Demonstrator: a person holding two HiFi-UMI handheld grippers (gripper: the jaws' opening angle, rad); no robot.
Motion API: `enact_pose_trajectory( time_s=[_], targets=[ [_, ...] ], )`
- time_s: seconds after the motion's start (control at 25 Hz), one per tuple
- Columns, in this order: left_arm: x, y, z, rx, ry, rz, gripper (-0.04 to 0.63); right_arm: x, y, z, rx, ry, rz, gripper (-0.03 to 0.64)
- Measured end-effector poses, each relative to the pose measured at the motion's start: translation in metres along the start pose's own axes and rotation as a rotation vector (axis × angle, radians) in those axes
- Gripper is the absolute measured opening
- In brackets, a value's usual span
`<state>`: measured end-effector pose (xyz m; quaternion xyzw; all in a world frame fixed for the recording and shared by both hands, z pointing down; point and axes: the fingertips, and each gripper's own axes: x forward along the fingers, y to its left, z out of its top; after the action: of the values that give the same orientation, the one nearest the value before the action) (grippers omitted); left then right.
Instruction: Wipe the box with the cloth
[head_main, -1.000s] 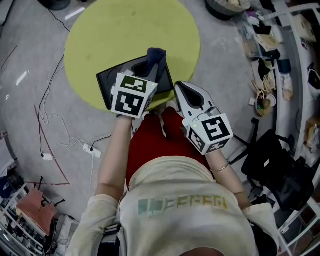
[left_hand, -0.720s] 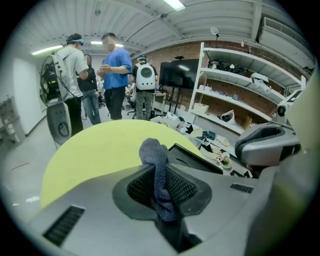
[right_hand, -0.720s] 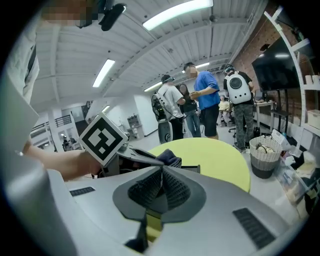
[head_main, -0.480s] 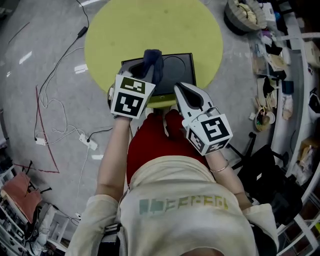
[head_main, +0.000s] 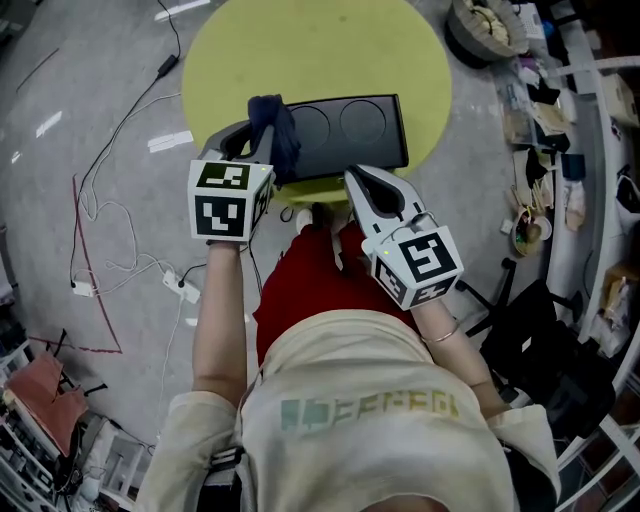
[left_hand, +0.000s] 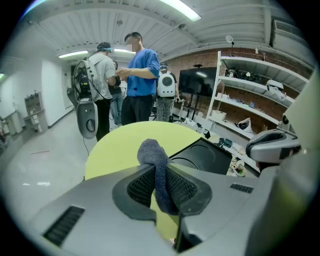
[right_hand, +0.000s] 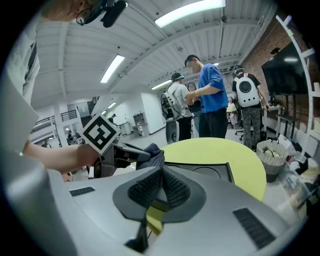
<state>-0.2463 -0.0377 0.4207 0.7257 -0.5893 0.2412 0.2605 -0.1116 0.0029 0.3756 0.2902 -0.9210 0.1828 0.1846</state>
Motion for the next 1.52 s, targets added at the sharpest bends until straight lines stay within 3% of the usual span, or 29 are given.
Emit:
enact_pose_trajectory(
  time_s=[0.28, 0.96, 1.2, 1.52],
  targets=[
    [-0.025, -0.033, 0.010, 0.008, -0.061, 0.001, 0.063, -0.037, -0.012, -0.012, 0.022, -0.032, -0.043, 0.038],
    [0.033, -0.253, 0.036, 0.068, -0.058, -0.264, 0.063, -0.159, -0.100, -0.056, 0.118, -0.069, -0.164, 0.038],
    [0.060, -0.258, 0.005, 0.071, 0.016, -0.244, 0.063, -0.155, -0.105, -0.069, 0.130, -0.019, -0.156, 0.038],
    [0.048, -0.197, -0.020, -0.027, 0.041, -0.197, 0.063, -0.109, -0.078, -0.065, 0.093, 0.039, -0.079, 0.038]
  ],
)
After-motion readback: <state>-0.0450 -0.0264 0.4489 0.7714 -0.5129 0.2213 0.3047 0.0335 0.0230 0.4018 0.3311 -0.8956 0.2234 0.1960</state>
